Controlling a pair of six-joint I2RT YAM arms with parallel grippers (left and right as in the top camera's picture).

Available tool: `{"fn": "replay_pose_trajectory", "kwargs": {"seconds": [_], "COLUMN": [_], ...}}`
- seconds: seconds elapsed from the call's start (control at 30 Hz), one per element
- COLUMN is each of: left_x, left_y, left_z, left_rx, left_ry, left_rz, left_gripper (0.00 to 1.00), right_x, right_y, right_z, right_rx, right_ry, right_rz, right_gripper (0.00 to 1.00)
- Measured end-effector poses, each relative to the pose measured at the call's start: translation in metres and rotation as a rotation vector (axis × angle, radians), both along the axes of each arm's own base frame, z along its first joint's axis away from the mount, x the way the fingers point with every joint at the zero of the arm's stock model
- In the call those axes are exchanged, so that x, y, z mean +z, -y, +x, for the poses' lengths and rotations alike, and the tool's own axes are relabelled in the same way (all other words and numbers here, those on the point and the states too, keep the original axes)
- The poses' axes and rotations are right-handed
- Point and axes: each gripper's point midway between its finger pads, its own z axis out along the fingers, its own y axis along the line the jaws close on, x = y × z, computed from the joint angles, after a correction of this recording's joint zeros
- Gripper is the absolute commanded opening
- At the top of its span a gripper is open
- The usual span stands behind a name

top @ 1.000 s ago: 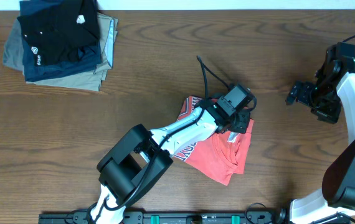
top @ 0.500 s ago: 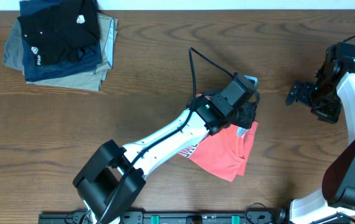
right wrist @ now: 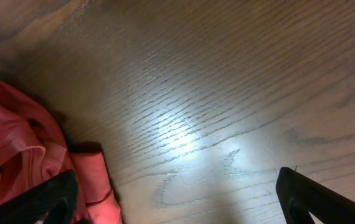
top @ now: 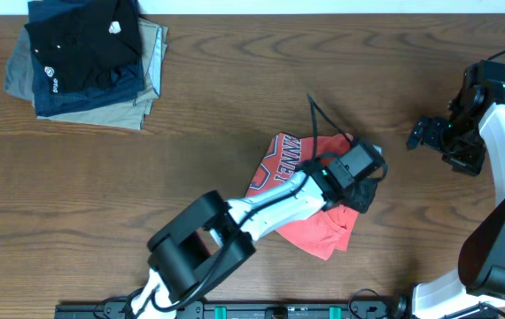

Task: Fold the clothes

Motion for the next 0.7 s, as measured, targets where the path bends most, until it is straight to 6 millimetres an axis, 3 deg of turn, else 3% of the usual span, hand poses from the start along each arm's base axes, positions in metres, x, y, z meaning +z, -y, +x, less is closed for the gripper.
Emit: {"fn": "replay_pose_trajectory", "kwargs": {"seconds": [0.27,0.4,0.53,0.7], "left_x": [0.005,0.033,0.062,0.053], "left_y": [0.002,-0.018,-0.057,-0.077], "left_z": [-0.029,-0.029,-0.026,-0.02], "left_rx": [-0.055,-0.034,0.022,0.062], "left_ry": [-0.039,-0.048,-0.064,-0.094], "left_rz": [0.022,0.039,0.096,0.157], "left_gripper": [0.13,0.14,0.14,0.14], "right_x": [0.0,0.0,0.0,0.0], "right_y": [0.0,0.0,0.0,0.0], "right_z": [0.0,0.0,0.0,0.0], "right_rx": [0.0,0.0,0.0,0.0], "right_ry": [0.0,0.0,0.0,0.0], "right_rz": [0.0,0.0,0.0,0.0], "right_gripper": [0.99,0.99,0.99,0.99]}}
